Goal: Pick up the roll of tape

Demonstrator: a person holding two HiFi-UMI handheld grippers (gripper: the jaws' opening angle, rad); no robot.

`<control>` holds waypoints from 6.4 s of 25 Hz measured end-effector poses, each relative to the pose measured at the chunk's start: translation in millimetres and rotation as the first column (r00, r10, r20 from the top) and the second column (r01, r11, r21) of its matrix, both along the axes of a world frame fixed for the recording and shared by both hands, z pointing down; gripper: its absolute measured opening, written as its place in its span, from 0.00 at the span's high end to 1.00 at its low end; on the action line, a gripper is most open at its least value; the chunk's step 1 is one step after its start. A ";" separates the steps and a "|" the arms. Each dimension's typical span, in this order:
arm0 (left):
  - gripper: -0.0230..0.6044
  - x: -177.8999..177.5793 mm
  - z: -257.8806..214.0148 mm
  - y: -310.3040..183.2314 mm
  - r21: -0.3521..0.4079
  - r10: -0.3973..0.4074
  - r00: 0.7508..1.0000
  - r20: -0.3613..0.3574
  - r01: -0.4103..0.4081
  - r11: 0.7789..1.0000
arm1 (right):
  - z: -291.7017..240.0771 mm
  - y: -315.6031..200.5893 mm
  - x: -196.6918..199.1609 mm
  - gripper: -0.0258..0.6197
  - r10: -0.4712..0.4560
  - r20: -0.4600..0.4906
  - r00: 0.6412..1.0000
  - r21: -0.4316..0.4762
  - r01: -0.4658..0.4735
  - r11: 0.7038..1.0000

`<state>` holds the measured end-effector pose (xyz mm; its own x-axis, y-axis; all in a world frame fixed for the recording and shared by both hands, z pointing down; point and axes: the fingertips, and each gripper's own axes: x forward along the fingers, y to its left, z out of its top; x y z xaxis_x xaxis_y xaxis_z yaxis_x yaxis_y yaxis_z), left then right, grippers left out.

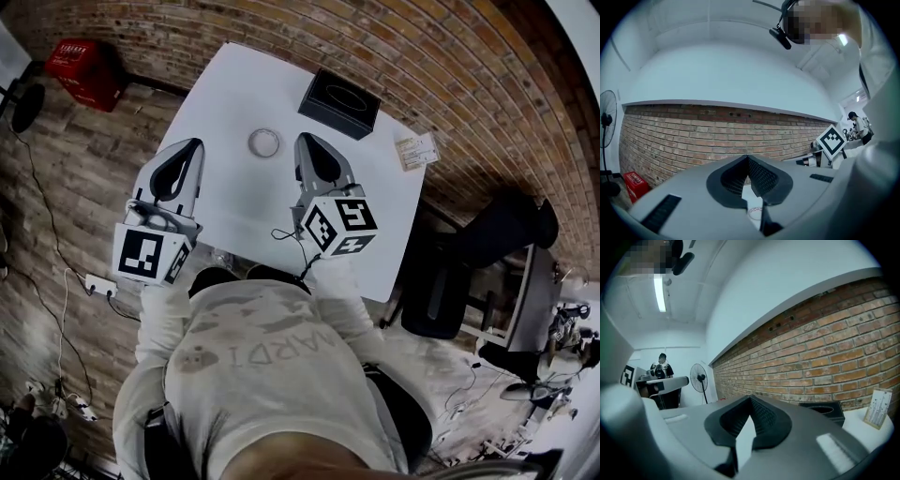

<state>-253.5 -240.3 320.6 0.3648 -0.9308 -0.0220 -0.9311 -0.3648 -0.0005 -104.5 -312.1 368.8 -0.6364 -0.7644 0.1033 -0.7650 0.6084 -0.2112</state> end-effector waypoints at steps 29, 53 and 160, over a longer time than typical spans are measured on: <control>0.95 -19.1 74.0 -78.5 -0.136 0.229 0.973 -0.040 -0.233 0.963 | 182.5 -72.5 -16.4 0.84 0.174 -0.175 0.969 -0.478 -0.238 0.845; 0.95 -49.3 101.1 -90.7 -0.190 0.202 0.978 -0.056 -0.209 0.959 | 285.4 -96.7 -16.0 0.74 0.141 -0.386 0.912 -0.628 -0.372 0.683; 0.95 88.0 -23.7 62.7 0.051 0.059 0.998 -0.024 -0.058 0.997 | -74.8 104.8 115.9 0.86 0.212 -0.074 0.974 0.273 -0.185 0.944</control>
<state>-165.6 -177.6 296.9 0.4170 -0.9056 -0.0781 -0.9082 -0.4185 0.0037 11.4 -207.3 294.0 -0.4657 -0.8827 -0.0627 -0.8849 0.4654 0.0198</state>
